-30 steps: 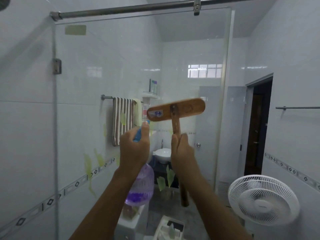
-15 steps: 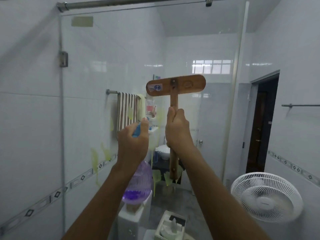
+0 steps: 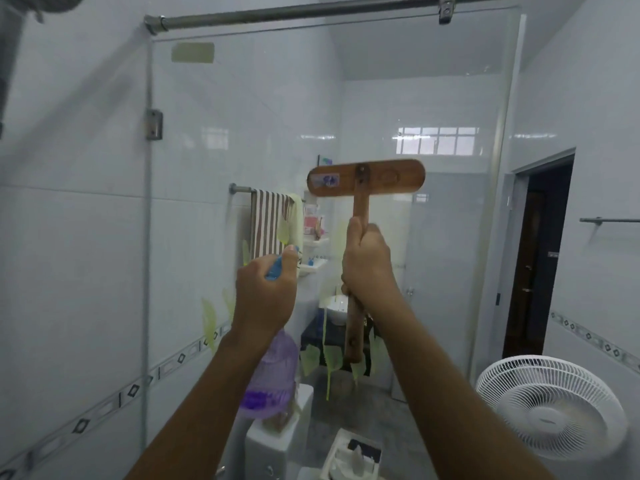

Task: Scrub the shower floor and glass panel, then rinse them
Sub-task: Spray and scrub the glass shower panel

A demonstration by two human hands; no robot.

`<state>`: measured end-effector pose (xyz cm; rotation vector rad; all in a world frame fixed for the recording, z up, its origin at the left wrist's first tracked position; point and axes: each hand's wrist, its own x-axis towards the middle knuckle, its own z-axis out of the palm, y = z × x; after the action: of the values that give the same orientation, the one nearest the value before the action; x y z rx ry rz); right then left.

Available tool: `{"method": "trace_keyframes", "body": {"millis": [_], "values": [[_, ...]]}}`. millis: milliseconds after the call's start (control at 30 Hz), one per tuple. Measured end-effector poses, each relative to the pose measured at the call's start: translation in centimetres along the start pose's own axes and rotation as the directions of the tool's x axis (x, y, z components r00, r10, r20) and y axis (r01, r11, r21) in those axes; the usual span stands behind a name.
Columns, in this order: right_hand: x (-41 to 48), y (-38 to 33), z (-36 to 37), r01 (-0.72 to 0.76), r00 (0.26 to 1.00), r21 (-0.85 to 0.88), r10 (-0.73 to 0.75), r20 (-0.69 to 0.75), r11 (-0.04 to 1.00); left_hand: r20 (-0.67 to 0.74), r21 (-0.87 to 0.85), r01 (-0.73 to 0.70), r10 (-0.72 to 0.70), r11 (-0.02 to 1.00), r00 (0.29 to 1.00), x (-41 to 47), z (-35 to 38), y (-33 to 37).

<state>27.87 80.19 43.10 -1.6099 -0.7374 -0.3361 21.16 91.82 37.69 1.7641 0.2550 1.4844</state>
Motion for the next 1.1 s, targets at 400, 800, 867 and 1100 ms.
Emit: {"method": "trace_keyframes", "body": {"millis": [400, 800, 867, 1100], "values": [[-1.9, 3.5, -2.2, -0.012, 0.997, -0.044, 0.008, -0.074, 0.999, 0.179, -0.098, 0.031, -0.013, 0.995, 0.984, -0.6, 1.3, -0.7], [-0.4, 3.5, -2.9, -0.017, 1.0, -0.069, 0.015, -0.026, 0.997, 0.114, -0.248, 0.125, -0.1, 0.961, 0.988, 0.6, 3.0, 1.4], [-0.5, 3.3, -2.9, -0.018, 1.0, -0.07, 0.017, -0.025, 0.997, 0.114, -0.236, 0.141, -0.117, 0.961, 0.987, 0.7, 2.8, 1.2], [-1.0, 2.6, -1.4, -0.006, 1.0, -0.073, 0.005, -0.01, 0.997, 0.061, -0.127, 0.101, -0.094, 0.987, 0.994, 0.4, 0.7, 0.8]]}}
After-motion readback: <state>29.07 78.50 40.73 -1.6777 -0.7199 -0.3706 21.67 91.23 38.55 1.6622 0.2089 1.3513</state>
